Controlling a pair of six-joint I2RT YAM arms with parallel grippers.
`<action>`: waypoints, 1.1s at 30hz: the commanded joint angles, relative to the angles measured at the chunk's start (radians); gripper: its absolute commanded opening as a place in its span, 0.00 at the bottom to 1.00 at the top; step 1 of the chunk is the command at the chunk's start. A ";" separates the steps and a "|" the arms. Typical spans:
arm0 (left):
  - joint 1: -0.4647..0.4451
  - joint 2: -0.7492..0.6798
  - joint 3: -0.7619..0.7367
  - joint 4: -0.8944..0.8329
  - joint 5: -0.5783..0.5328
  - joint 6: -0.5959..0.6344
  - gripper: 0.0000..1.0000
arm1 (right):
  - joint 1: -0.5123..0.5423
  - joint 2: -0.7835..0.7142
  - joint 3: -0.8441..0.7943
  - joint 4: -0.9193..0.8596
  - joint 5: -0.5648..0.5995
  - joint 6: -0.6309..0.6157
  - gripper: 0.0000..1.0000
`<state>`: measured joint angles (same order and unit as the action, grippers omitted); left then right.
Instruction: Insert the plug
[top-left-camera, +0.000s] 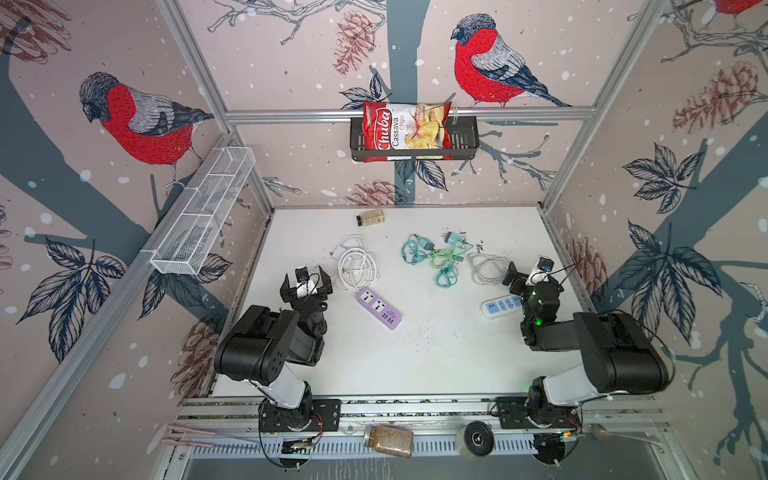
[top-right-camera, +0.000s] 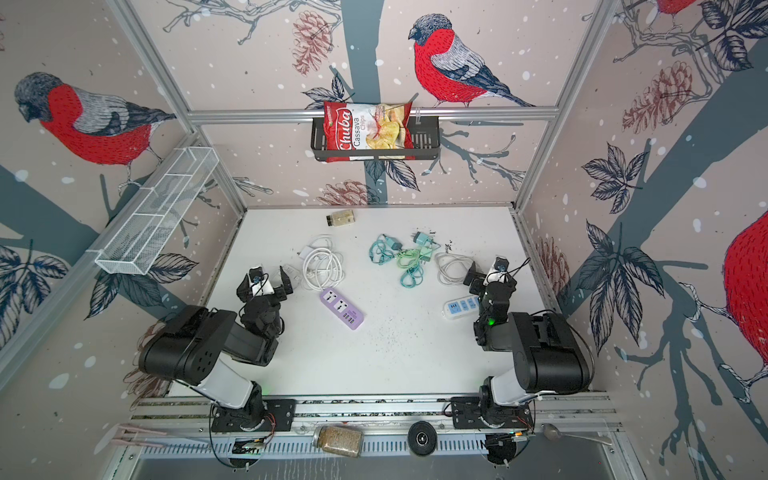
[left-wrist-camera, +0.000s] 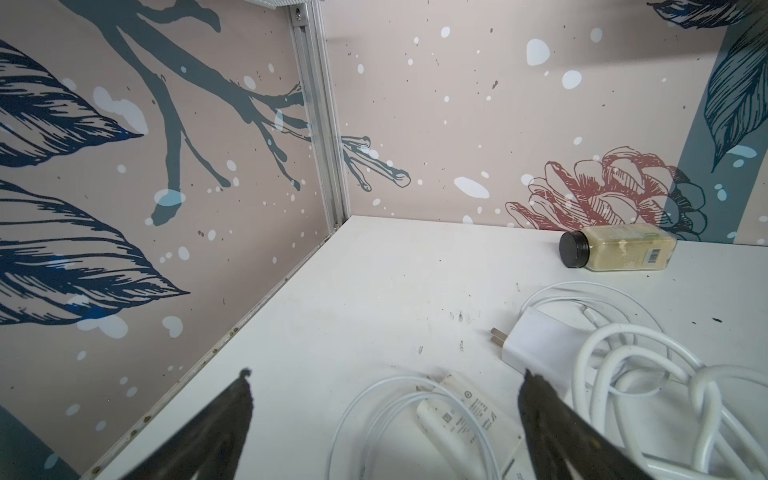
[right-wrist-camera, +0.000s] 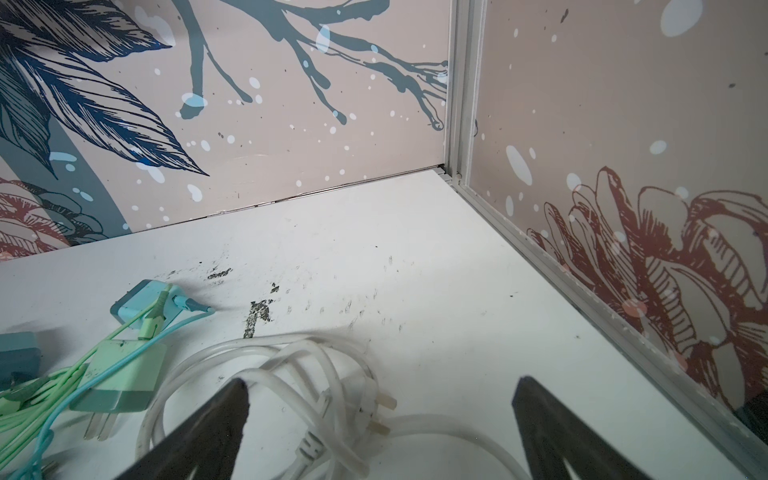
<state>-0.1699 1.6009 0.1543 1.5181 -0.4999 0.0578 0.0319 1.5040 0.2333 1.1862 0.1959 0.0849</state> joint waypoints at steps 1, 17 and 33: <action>0.011 -0.010 0.023 -0.043 0.010 -0.018 0.98 | 0.000 -0.004 0.000 0.013 0.011 0.003 0.99; 0.018 -0.037 0.026 -0.073 -0.016 -0.037 0.98 | 0.018 -0.067 0.039 -0.107 0.064 0.002 0.99; -0.004 -0.267 0.093 -0.368 -0.036 -0.018 0.98 | 0.113 -0.331 0.188 -0.550 0.018 0.058 1.00</action>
<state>-0.1684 1.3941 0.2237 1.2957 -0.5251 0.0273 0.1318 1.2011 0.4122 0.6941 0.2298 0.0978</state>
